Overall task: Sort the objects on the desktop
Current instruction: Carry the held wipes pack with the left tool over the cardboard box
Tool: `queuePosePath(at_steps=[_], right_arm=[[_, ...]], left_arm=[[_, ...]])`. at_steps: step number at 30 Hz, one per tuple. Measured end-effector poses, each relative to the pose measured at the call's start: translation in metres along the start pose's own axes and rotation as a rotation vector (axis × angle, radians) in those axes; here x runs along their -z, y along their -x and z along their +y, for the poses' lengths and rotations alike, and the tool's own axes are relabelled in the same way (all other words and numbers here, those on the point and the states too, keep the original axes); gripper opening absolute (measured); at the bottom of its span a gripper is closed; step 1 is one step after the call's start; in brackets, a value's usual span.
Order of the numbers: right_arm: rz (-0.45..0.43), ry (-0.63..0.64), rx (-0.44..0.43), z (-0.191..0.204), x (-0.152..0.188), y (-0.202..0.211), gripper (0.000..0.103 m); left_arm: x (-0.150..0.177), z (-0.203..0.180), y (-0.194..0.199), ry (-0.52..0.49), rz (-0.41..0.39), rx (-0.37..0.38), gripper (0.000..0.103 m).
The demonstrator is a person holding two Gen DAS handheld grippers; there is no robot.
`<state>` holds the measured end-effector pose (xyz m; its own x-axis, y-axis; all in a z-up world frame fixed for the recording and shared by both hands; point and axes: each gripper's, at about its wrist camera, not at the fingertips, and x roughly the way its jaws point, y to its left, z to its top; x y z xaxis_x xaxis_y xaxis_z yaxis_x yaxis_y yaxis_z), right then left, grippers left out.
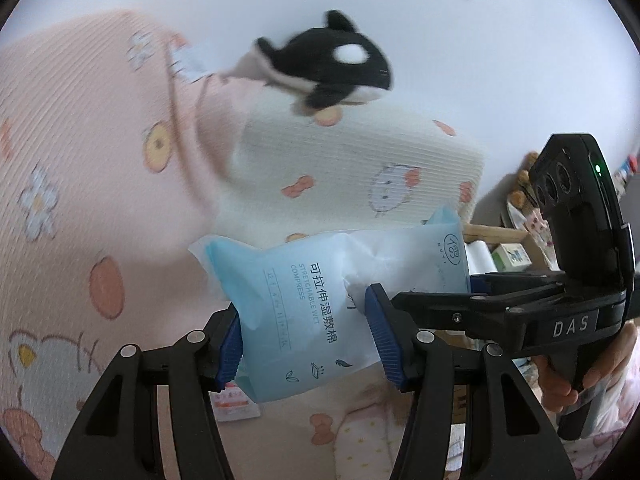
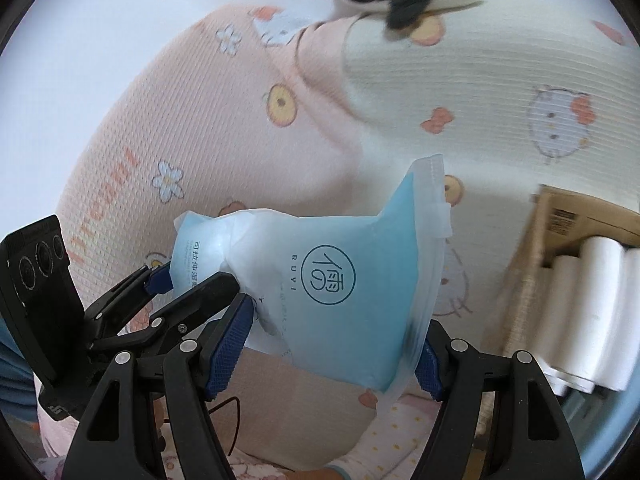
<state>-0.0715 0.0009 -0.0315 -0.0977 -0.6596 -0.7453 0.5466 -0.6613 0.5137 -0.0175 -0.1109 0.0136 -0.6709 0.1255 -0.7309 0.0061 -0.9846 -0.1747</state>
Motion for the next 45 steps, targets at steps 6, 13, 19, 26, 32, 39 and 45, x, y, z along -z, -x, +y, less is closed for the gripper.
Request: queuePosePath(at_steps=[6, 13, 19, 26, 32, 39, 45], right_arm=[[-0.037, -0.049, 0.027, -0.029, 0.011, 0.035, 0.071], [-0.079, -0.108, 0.054, -0.061, 0.026, 0.066, 0.071], [-0.093, -0.147, 0.068, -0.085, 0.043, 0.087, 0.071], [-0.042, -0.213, 0.047, -0.114, 0.059, 0.081, 0.071], [-0.041, -0.247, 0.014, -0.128, 0.065, 0.083, 0.071], [-0.095, -0.274, 0.002, -0.140, 0.068, 0.106, 0.071], [-0.106, -0.223, 0.060, -0.135, 0.067, 0.103, 0.060]], left_arm=[[-0.006, -0.038, -0.011, -0.105, 0.010, 0.048, 0.060], [-0.016, -0.074, -0.026, -0.147, 0.013, 0.119, 0.060], [-0.017, -0.090, -0.046, -0.133, 0.075, 0.206, 0.060], [-0.005, -0.095, -0.072, -0.114, 0.173, 0.237, 0.059], [-0.005, -0.097, -0.073, -0.122, 0.179, 0.232, 0.059], [-0.007, -0.098, -0.075, -0.133, 0.184, 0.239, 0.059], [-0.010, -0.097, -0.075, -0.130, 0.192, 0.239, 0.059]])
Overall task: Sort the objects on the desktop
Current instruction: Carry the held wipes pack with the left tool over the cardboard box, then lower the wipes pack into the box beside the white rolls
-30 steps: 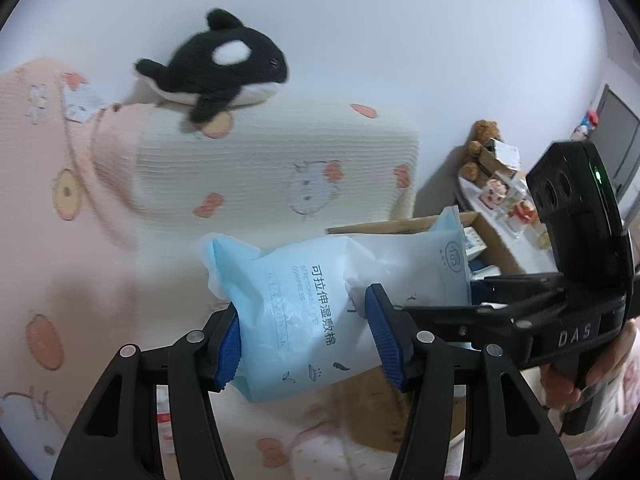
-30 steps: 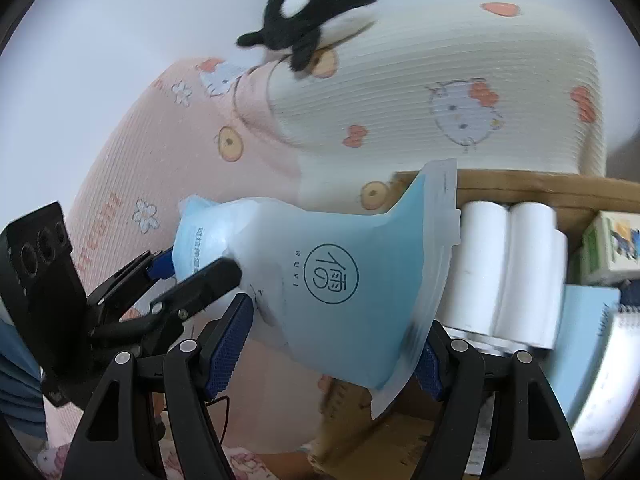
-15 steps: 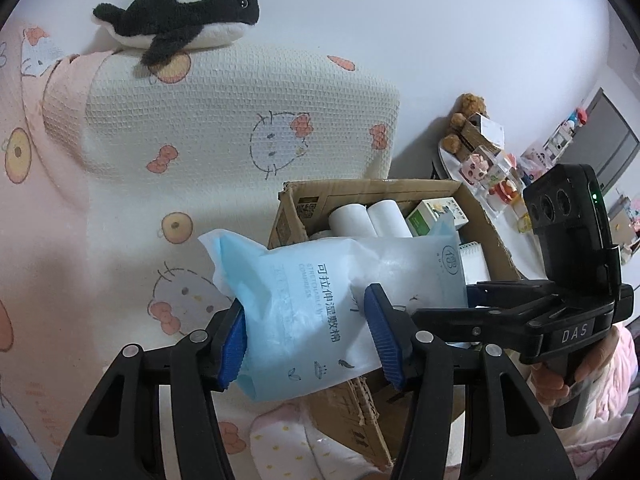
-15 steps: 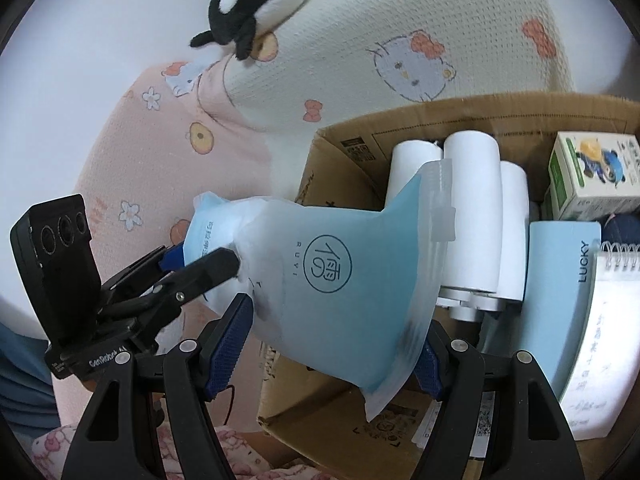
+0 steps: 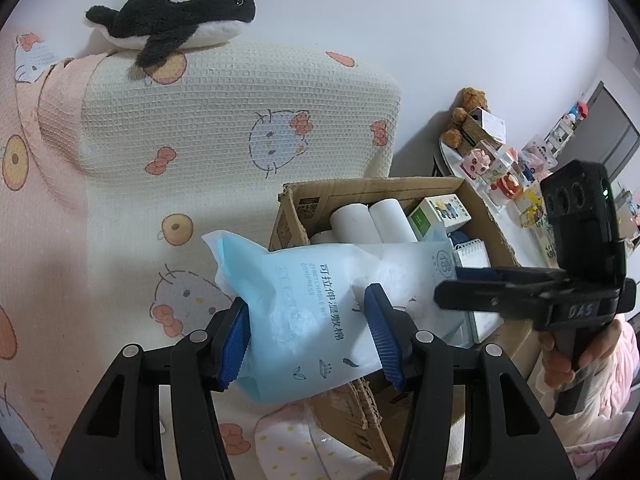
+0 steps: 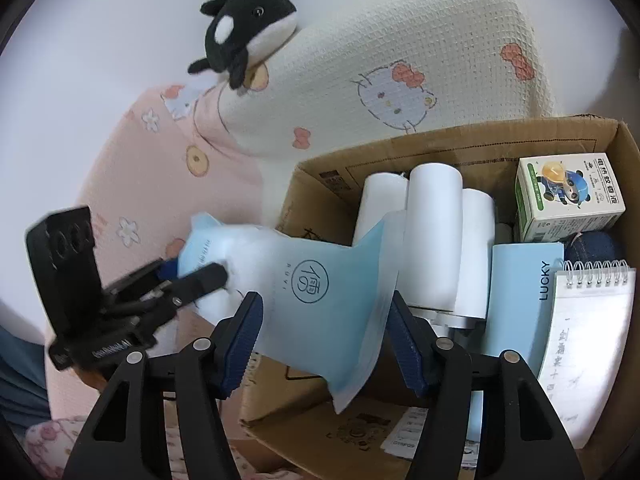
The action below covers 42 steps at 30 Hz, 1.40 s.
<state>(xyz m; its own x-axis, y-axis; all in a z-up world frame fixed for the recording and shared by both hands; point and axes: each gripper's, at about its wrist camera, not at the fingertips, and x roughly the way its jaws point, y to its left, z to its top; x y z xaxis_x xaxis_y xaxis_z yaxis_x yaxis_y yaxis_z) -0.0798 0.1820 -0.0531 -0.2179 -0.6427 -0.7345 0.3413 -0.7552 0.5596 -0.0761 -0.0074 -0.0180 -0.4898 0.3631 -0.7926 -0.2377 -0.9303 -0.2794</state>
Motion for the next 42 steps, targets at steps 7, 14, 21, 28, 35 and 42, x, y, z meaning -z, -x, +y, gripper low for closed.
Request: queuePosePath(at_steps=[7, 14, 21, 28, 35, 42], right_arm=[[0.035, -0.058, -0.036, -0.011, -0.004, -0.011, 0.060], [0.042, -0.060, -0.049, -0.009, -0.007, -0.012, 0.060], [0.039, -0.043, -0.042, -0.005, -0.006, -0.006, 0.061], [0.014, -0.093, 0.016, -0.023, 0.004, 0.018, 0.061], [0.017, -0.170, 0.080, -0.055, 0.027, 0.038, 0.061], [0.055, -0.214, 0.152, -0.080, 0.044, 0.044, 0.061]], left_arm=[[-0.015, 0.023, -0.001, 0.153, 0.028, 0.034, 0.059], [-0.021, 0.037, -0.002, 0.238, 0.058, 0.034, 0.048], [-0.023, 0.015, -0.003, 0.188, 0.078, 0.006, 0.036], [-0.024, -0.033, -0.011, 0.067, 0.053, -0.011, 0.036], [-0.013, -0.078, -0.044, -0.027, 0.144, 0.004, 0.036], [0.009, -0.105, -0.078, -0.068, 0.227, -0.009, 0.036]])
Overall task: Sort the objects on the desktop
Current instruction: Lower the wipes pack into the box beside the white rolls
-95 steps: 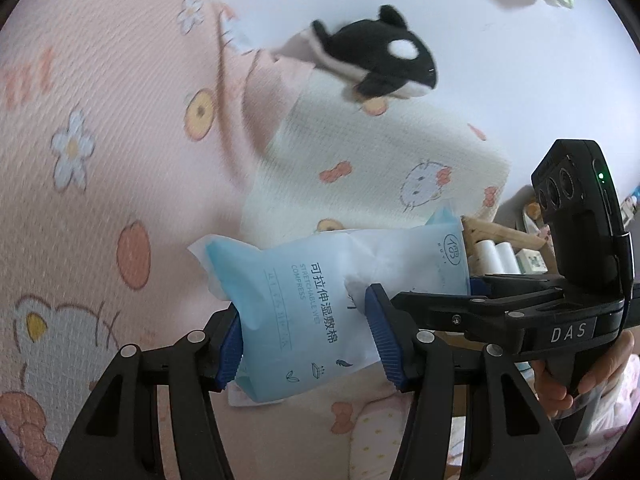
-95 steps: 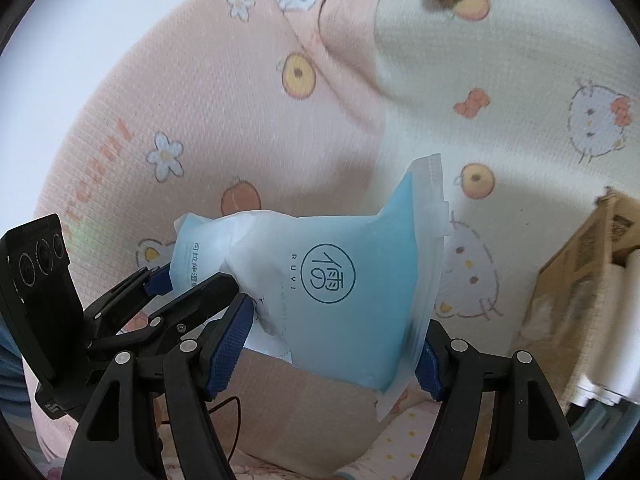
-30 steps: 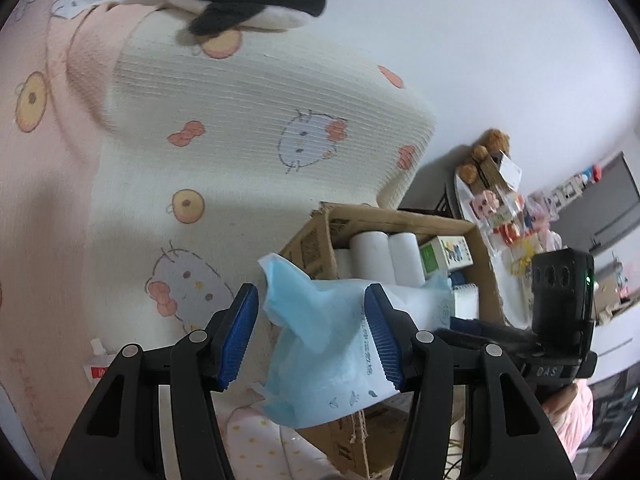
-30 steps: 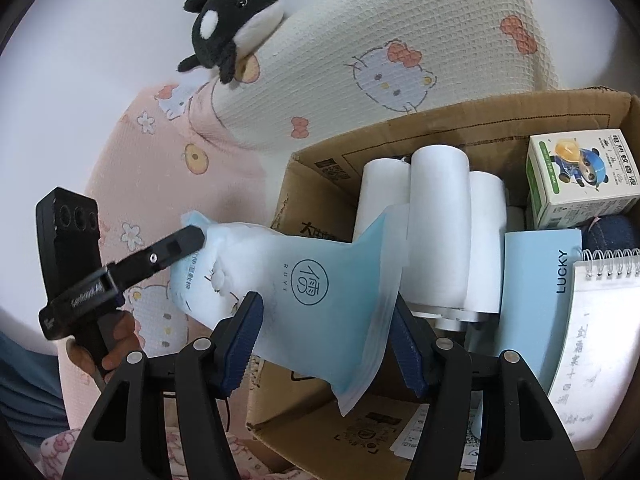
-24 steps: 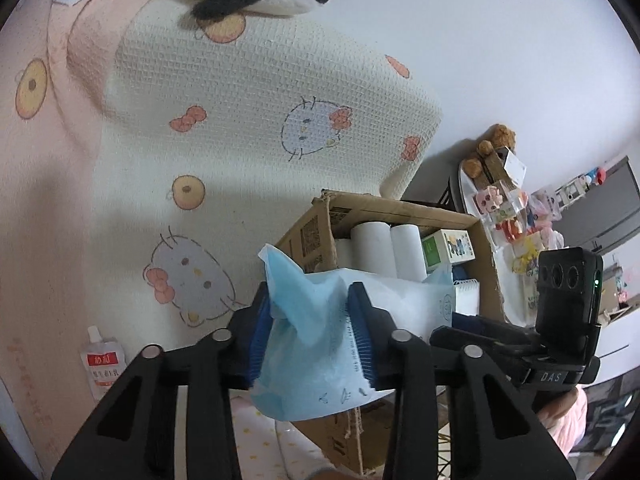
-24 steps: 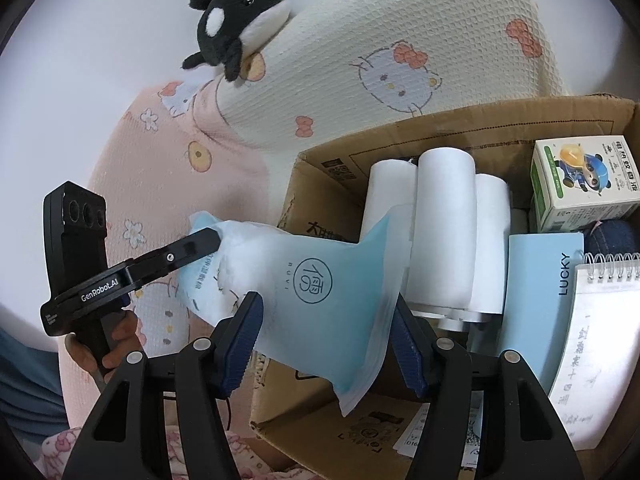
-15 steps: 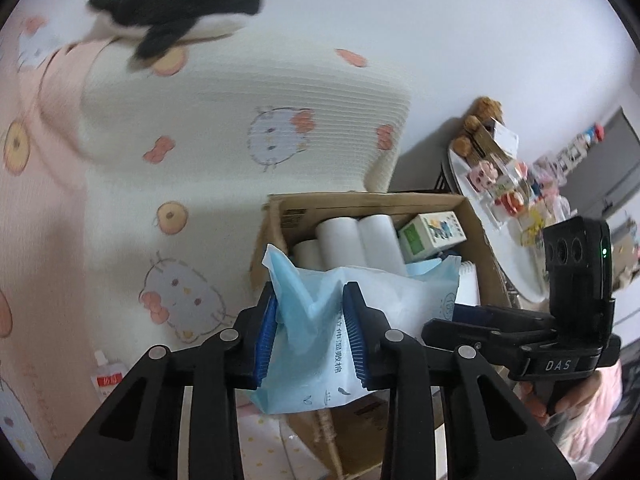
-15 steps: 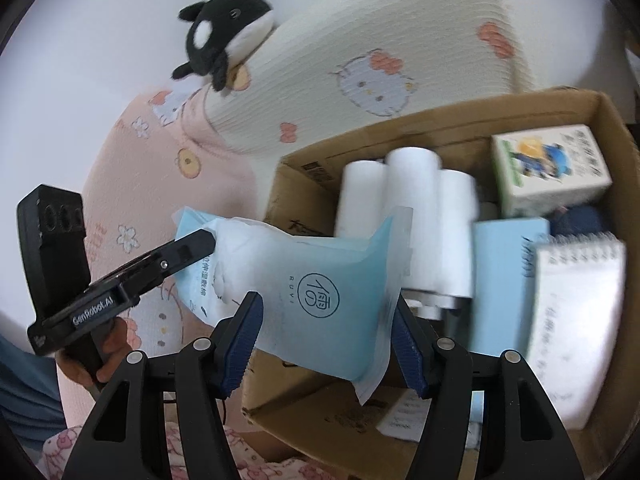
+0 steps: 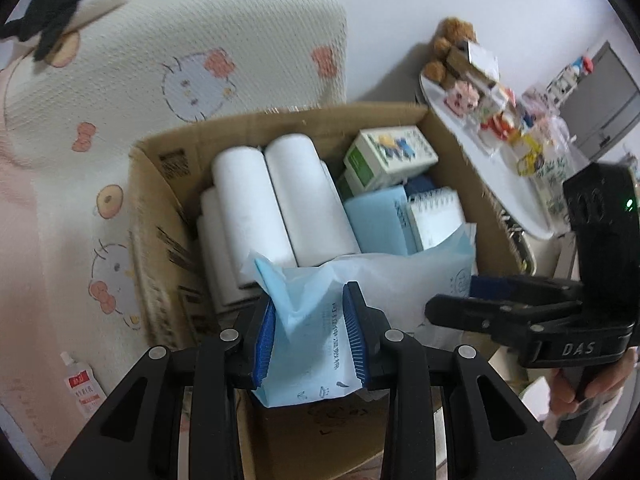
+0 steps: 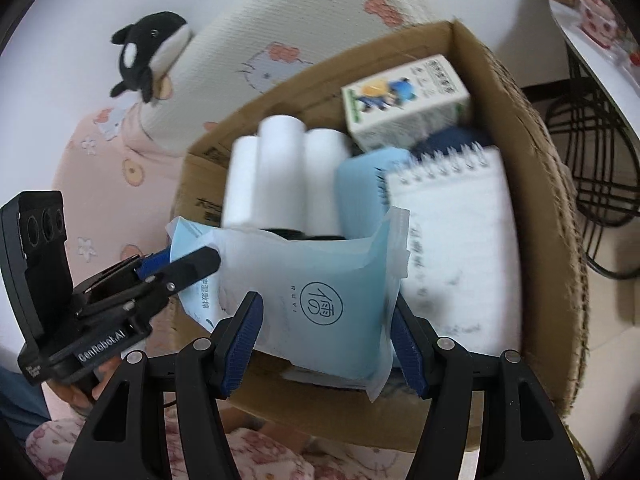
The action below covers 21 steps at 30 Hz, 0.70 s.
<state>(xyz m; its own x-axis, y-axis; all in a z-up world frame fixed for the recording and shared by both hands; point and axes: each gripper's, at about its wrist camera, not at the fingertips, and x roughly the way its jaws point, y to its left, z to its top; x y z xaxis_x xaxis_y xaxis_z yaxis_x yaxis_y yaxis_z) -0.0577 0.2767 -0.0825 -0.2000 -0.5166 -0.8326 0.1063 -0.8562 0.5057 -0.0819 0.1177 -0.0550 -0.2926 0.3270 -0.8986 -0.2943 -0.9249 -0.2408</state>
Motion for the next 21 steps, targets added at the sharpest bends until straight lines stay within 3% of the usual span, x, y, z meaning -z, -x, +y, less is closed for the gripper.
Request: queuePosePath(at_steps=[13, 21], right_arm=[[0.047, 0.066, 0.055, 0.000, 0.002, 0.003, 0.061], [0.069, 0.104, 0.059, 0.002, 0.003, 0.002, 0.061]], left_arm=[[0.006, 0.006, -0.034, 0.104, 0.180, 0.043, 0.036], [0.004, 0.007, -0.050, 0.123, 0.208, 0.007, 0.036]])
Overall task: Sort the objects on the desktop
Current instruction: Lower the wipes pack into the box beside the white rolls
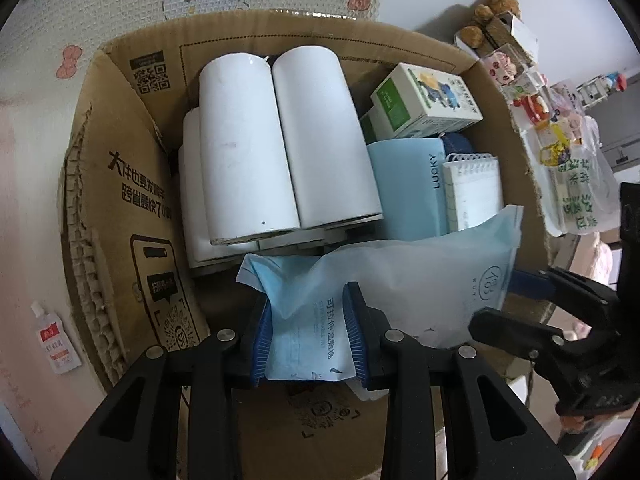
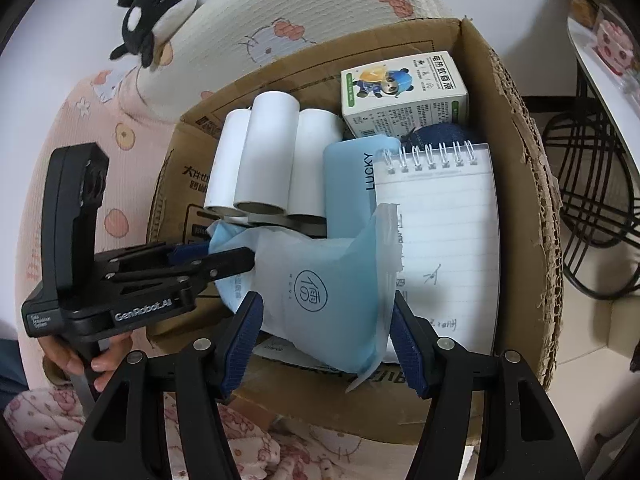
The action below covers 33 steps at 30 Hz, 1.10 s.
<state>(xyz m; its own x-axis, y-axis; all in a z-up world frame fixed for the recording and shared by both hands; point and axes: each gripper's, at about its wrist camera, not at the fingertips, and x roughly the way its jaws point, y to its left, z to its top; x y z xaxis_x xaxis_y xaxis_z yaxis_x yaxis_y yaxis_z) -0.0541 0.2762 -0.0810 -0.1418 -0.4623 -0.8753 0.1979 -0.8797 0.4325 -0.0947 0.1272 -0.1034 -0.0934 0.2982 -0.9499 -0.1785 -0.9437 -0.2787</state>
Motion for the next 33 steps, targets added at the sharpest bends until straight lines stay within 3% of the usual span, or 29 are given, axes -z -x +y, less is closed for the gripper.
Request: queuePosePath(at_steps=[3, 8, 15, 20, 21, 23, 28, 31, 33], right_arm=[[0.004, 0.023, 0.004, 0.001, 0.001, -0.002, 0.058], [0.039, 0.038, 0.033, -0.003, -0.001, -0.012, 0.052], [0.044, 0.050, 0.013, -0.005, -0.003, -0.016, 0.052], [0.059, 0.072, -0.004, -0.002, -0.003, -0.021, 0.052], [0.064, 0.077, 0.004, -0.002, -0.004, -0.022, 0.052], [0.070, 0.088, 0.002, -0.003, -0.007, -0.025, 0.052], [0.081, 0.073, -0.003, -0.003, -0.009, -0.027, 0.052], [0.085, 0.083, -0.013, 0.003, -0.010, -0.028, 0.052], [0.090, 0.093, 0.014, 0.006, -0.010, -0.029, 0.052]], left_arm=[[-0.001, -0.001, -0.007, -0.005, 0.036, -0.037, 0.039], [0.005, -0.017, -0.023, -0.138, 0.092, -0.148, 0.041], [0.008, -0.019, -0.022, -0.151, 0.078, -0.161, 0.041], [0.020, -0.027, -0.012, -0.266, 0.052, -0.171, 0.040], [0.022, -0.026, -0.009, -0.275, 0.045, -0.164, 0.037], [0.025, -0.022, -0.002, -0.277, 0.014, -0.182, 0.020], [0.026, -0.016, 0.006, -0.260, -0.004, -0.165, 0.013], [0.031, -0.022, 0.009, -0.305, -0.013, -0.250, 0.016], [0.033, -0.026, 0.011, -0.329, -0.038, -0.358, 0.018]])
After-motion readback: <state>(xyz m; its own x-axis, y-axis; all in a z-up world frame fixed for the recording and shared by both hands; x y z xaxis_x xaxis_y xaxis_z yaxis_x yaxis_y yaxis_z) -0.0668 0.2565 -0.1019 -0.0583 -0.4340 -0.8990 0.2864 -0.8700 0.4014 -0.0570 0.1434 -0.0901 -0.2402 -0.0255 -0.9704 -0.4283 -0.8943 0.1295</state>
